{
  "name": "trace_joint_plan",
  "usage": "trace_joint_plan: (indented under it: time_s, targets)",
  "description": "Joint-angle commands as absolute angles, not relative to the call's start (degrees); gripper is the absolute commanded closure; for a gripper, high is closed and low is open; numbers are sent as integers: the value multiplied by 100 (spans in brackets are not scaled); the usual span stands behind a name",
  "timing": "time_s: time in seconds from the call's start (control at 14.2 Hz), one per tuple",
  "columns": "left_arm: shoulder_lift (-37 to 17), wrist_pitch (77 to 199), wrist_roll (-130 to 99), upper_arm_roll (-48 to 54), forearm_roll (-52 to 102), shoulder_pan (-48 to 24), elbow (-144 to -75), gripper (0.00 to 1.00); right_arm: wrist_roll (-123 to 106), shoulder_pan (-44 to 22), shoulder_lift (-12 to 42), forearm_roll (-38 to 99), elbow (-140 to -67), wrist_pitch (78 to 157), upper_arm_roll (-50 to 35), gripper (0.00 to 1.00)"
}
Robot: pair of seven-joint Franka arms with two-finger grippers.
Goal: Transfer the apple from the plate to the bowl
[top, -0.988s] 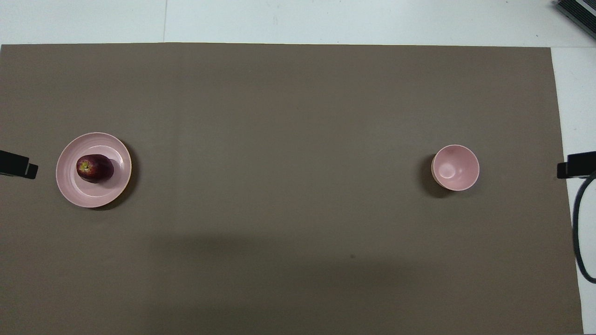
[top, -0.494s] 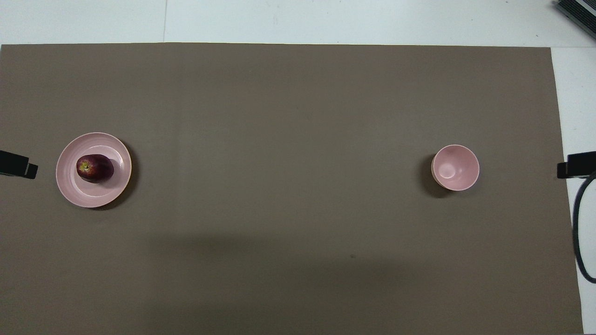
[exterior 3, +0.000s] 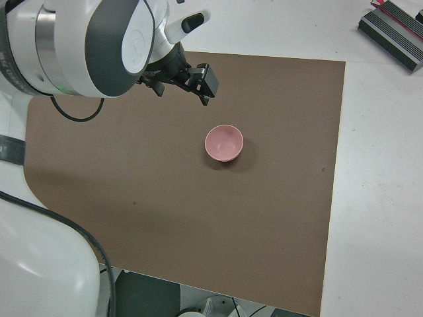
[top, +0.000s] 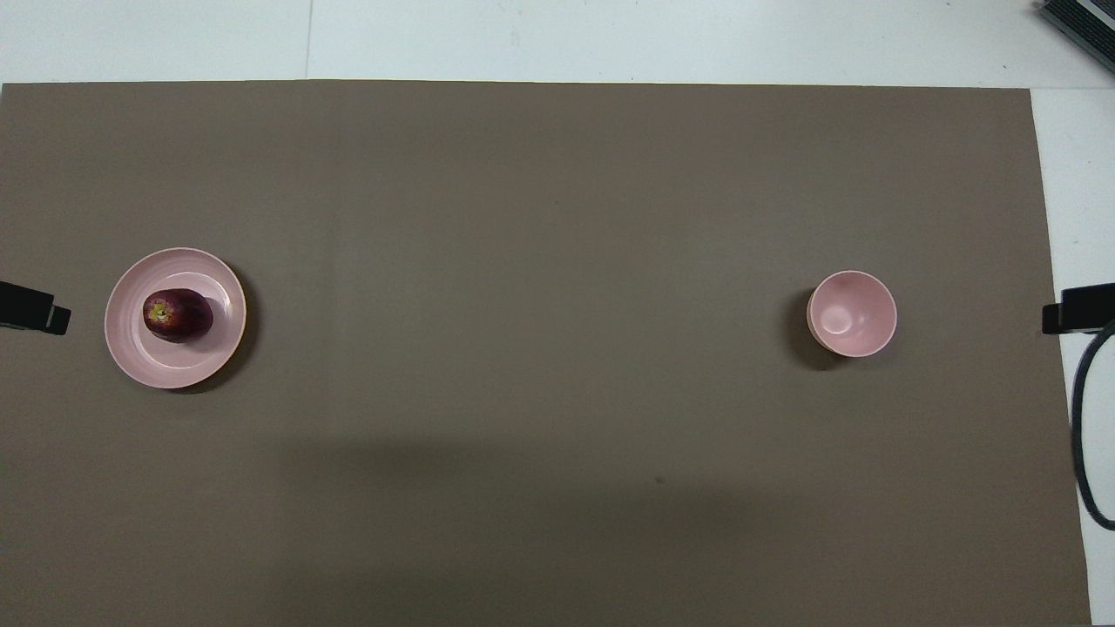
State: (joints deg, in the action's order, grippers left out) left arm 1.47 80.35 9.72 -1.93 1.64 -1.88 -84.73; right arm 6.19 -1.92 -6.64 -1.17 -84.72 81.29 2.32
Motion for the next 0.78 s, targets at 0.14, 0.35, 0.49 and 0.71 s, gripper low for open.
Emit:
trace_joint_plan:
  time_s: [0.14,0.35,0.49,0.71]
  targets:
    - [167,7945,932,-158,97,-132,-8394,0,483,-141,-703,-97,-8446,8033,229,0]
    - [167,7945,932,-158,97,-132,-8394,0,483,-141,-703,-97,-8446,8033,229,0]
    - [167,7945,932,-149,97,-167,-8394,0,475,-141,-703,-97,-8446,8033,237,0]
    - [167,7919,897,-132,114,-211,-8394,0,483,-141,-694,-97,-8446,8033,229,0]
